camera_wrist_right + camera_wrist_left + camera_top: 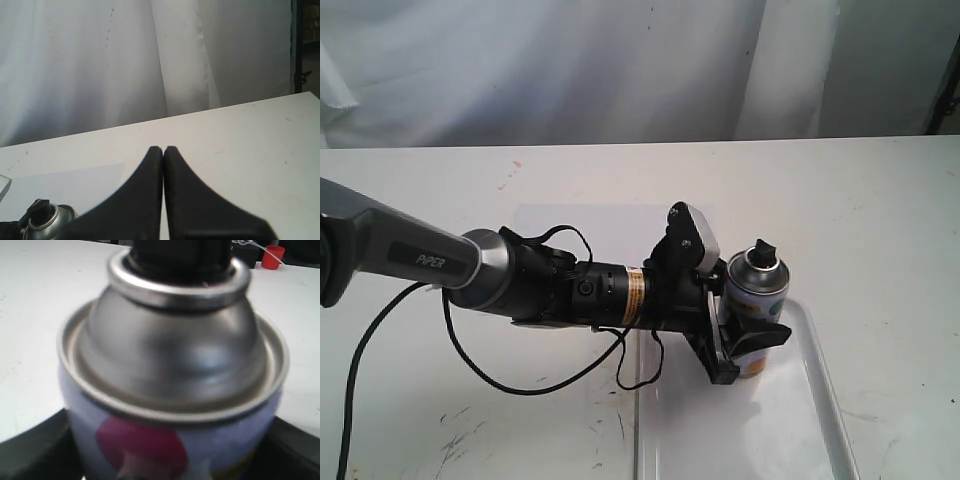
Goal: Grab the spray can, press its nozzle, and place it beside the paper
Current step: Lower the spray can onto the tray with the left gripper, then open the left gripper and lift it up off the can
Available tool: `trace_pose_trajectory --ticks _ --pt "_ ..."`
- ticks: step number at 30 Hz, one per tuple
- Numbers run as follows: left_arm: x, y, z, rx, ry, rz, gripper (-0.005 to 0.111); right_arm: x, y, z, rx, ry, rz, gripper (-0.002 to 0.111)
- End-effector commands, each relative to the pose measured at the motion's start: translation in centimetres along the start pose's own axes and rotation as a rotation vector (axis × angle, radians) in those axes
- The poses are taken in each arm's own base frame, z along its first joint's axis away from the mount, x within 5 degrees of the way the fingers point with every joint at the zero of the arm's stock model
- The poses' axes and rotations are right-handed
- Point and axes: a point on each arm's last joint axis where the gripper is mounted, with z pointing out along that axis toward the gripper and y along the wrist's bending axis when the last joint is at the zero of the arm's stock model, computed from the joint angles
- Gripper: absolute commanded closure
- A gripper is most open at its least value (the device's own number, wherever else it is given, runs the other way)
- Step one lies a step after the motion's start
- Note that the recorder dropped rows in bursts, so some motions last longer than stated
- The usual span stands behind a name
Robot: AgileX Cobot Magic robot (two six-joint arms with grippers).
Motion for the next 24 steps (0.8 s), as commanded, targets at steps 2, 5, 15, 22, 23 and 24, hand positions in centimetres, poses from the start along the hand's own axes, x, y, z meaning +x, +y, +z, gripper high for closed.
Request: trace_pose_trajectory --ticks 2,5,15,22,23,24 --pt "-1.1 0.2 0.0 -0.015 -0.052 -0.053 0.036 0.0 0.0 0.0 0.001 -0.003 -0.001 0.108" --pt "-1.1 0.2 0.0 -0.011 -0.058 -0.047 0.036 0.0 0.0 0.0 0.001 -0.003 -0.001 0.108" --pt "-2.9 1.0 -1.4 -0.026 -0.117 -0.04 0.036 0.0 0.0 0.0 0.001 -0.003 -0.001 0.108" --pt "-8.1 1.8 -5.3 -0.059 -0.232 -0.011 0.036 0.0 0.0 0.0 0.001 -0.003 -0.001 0.108" --pt "-8.6 1.5 -5.5 -0.045 -0.232 -0.004 0.036 0.0 0.0 0.0 0.001 -0.003 -0.001 0.108" --pt "-9.0 1.2 -5.7 -0.026 -0.233 0.008 0.036 0.0 0.0 0.0 0.004 -0.004 -0.001 0.108"
